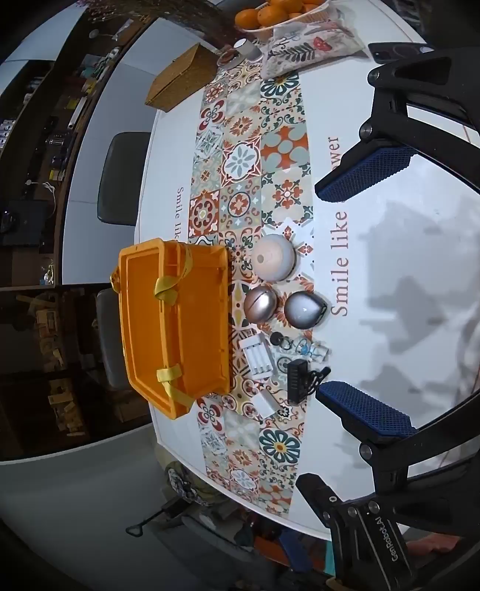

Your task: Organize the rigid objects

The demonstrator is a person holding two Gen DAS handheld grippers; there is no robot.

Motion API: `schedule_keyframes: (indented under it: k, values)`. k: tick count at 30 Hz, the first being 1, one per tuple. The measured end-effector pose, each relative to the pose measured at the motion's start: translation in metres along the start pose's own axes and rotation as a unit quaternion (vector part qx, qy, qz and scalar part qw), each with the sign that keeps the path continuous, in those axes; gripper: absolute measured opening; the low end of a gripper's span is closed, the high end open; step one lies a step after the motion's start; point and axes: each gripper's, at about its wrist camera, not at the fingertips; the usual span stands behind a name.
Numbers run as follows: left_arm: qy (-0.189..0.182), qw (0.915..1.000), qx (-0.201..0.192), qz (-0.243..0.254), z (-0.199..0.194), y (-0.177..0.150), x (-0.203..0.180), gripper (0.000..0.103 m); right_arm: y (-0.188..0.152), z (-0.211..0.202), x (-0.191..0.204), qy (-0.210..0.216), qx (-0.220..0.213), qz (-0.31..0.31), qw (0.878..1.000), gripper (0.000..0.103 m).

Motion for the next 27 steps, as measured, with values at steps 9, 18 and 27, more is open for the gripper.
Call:
schedule_keyframes:
  k: [9,18,27]
  values:
    - [0.003,0.9999,0.009,-0.012,0.0003,-0.0006,0.0055,0.102,-0.0004,-0.0006,-0.0015,0.004,-0.003,0.004,1.000,0.098]
    - [0.003,0.9998,0.012,-0.012,0.0025,-0.0009,0.0052,0.102,-0.0013,0.0009,-0.0018,0.005,-0.005,0.006,1.000,0.098]
    - [0.001,0.9998,0.015,-0.010,0.0039,-0.0016,0.0047,0.102,0.0018,0.0014,0.0009,0.004,-0.004,0.006,1.000,0.098]
Point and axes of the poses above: each gripper's, at about its wrist camera, not at the fingertips, and z roughly the way its jaws point, x to its left, y to its top, and after that the axes turned 15 degrees about -x, right-handed
